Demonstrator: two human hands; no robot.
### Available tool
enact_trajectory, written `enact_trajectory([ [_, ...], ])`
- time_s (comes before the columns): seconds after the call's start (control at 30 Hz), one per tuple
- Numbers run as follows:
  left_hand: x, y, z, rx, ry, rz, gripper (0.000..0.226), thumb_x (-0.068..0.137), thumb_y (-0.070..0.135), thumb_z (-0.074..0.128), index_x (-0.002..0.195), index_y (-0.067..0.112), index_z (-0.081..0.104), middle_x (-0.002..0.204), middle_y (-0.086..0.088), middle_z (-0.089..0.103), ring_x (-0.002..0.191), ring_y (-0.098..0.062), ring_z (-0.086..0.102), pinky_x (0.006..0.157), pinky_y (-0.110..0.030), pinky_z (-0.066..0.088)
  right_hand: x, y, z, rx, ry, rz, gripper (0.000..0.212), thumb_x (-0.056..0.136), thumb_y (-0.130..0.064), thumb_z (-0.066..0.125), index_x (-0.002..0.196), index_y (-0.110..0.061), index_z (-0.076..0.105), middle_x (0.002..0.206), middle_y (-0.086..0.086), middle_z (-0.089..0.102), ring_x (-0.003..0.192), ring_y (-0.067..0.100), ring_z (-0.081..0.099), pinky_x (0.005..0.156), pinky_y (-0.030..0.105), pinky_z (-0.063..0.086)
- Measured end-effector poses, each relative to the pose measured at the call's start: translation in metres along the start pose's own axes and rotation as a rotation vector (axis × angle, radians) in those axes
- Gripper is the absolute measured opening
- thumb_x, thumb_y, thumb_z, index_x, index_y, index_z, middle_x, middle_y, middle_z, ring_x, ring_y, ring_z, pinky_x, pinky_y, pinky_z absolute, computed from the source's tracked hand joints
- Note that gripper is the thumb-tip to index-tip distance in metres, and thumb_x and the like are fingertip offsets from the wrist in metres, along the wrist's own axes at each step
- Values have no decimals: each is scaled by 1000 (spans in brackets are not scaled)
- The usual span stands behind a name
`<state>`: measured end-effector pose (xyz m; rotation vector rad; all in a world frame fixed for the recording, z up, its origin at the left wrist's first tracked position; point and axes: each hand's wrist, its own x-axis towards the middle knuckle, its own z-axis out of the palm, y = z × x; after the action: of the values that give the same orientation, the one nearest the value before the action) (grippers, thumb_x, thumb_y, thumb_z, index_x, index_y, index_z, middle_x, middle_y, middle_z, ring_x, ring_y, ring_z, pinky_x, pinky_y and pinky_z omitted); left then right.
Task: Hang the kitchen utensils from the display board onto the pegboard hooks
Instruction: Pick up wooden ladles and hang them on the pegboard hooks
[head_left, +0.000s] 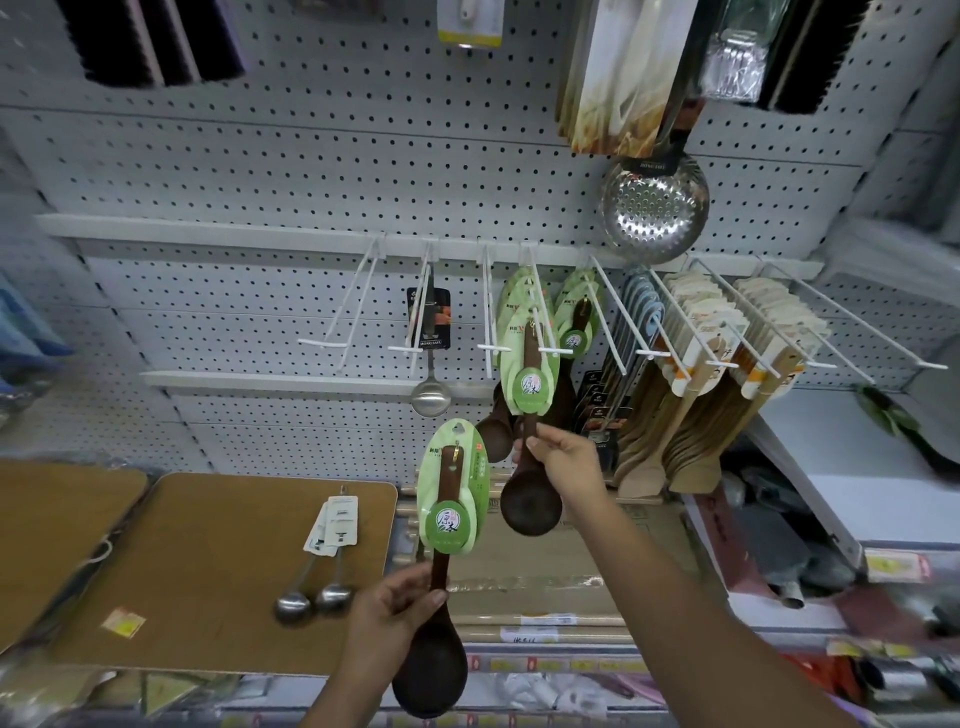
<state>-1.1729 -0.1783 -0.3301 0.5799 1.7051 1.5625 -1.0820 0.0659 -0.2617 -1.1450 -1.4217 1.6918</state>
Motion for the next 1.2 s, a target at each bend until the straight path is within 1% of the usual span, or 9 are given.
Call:
enact_trajectory([
  [0.13,3,-4,-6,29,-1,13,36,77,-12,72,102,14,74,95,-6,77,92,-22,74,83,-28,55,37,-6,5,-30,-15,35,26,96,7,55,119,1,63,79,12,70,63,19,67,73,32,62],
  [0.23,2,-3,-4,28,27,20,38,75,-16,71,96,16,74,91,-5,78,87,-17,74,77,-20,56,62,-8,7,-63,-17,78,22,96,7,55,114,5,67,75,8,71,62,16,69,83,37,60],
  [0.37,2,-1,0,17,42,21,35,75,-18,70,96,10,75,90,-8,78,87,-20,74,74,-18,56,86,5,4,-221,-44,66,22,95,-4,62,89,-17,78,86,2,77,93,24,72,97,43,55],
  [0.43,0,3,2,-1,58,4,35,75,-18,70,93,12,74,88,-5,78,82,-14,74,71,-16,55,90,14,1,-294,-31,38,15,94,-9,65,102,-9,78,97,5,74,96,24,68,99,46,53],
  [0.5,-2,7,3,-2,58,-1,35,76,-17,70,93,13,74,86,-2,78,80,-12,74,70,-15,55,90,25,-6,-396,-13,24,29,90,-10,70,117,1,70,108,9,71,103,25,66,103,46,50],
  [0.6,-1,7,3,-3,58,2,33,77,-16,70,95,12,73,87,-2,78,81,-12,74,71,-15,55,80,43,-20,-497,23,21,34,87,-8,72,119,1,69,117,15,70,115,27,63,108,43,45],
  [0.7,0,7,9,1,56,-8,33,77,-15,70,96,12,73,86,0,78,79,-9,73,70,-14,54,48,39,-25,-395,35,22,27,89,-5,70,115,3,70,114,20,71,109,28,66,104,42,49],
  [0.9,-2,13,35,0,-18,-2,31,78,-12,71,98,11,74,88,-1,78,82,-10,72,72,-14,53,-44,1,-21,77,-210,41,24,99,-15,57,115,-2,69,105,14,76,97,28,74,86,34,60],
  [1.2,-3,23,66,17,-102,29,30,79,-8,73,102,12,73,91,-2,78,84,-11,73,72,-14,53,-89,-26,-30,30,-230,-125,33,80,7,75,112,2,69,99,14,77,87,24,75,74,33,62],
])
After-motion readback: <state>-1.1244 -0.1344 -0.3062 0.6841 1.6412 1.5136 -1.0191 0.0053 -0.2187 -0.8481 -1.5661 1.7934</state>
